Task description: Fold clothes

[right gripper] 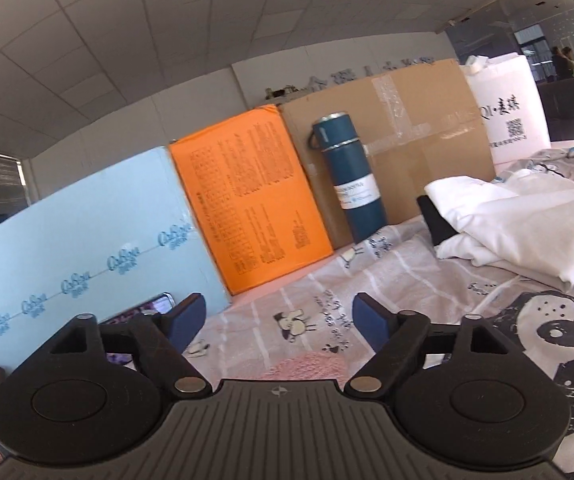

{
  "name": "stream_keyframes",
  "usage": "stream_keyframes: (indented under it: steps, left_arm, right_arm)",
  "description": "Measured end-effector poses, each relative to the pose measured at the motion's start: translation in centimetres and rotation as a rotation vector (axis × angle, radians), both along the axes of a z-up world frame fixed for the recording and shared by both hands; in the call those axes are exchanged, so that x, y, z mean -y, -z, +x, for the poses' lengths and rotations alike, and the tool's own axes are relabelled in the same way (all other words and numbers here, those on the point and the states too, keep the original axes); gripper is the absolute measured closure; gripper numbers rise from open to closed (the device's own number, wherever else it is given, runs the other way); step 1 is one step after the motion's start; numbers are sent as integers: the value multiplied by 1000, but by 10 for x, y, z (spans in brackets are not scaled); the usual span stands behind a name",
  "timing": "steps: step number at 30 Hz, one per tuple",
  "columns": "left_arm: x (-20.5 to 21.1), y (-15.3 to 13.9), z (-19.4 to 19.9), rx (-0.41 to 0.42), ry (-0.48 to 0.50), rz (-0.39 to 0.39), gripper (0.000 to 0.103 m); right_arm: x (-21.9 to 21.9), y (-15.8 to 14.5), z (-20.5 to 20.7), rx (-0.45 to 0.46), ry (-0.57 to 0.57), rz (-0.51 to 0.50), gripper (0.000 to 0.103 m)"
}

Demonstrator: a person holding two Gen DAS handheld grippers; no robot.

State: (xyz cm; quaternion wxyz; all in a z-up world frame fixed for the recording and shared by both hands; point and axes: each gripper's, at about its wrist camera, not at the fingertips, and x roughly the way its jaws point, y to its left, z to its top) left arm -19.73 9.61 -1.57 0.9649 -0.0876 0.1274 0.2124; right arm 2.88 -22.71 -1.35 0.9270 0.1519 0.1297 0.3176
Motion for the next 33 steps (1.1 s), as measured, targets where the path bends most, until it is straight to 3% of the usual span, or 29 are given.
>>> stream_keyframes:
  steps: [3,6,8,10,13,16,18,23,25,31,33]
  left_arm:
    - [-9,2,-2,9,-21,-50,25]
    - [-15,4,-1,6,-11,-94,23]
    - [-17,6,-1,2,1,-111,19]
    - [-18,8,1,-6,28,-126,16]
    - [-18,10,4,-26,69,-147,15]
    - [-17,13,9,-58,107,-163,15]
    - [-14,15,12,-83,133,-166,15]
    - [-14,19,18,-121,152,-182,15]
    - [-15,21,20,-133,153,-190,15]
    - [-16,23,22,-150,151,-202,15]
    - [-16,23,22,-152,150,-199,15]
  right_arm:
    - [-16,-4,-9,8,-216,-59,9]
    - [-42,0,-23,15,-411,-205,4]
    - [-60,6,-30,11,-438,-328,3]
    - [-73,12,-29,-30,-417,-417,3]
    - [-73,17,-23,-77,-405,-406,4]
    - [-70,18,-21,-77,-388,-399,10]
    - [-67,18,-19,-85,-368,-384,25]
    - [-53,18,-4,-131,-276,-320,73]
    - [-47,17,2,-139,-228,-295,83]
    - [-14,6,7,-27,31,-174,85]
    - [5,5,14,-33,134,-110,85]
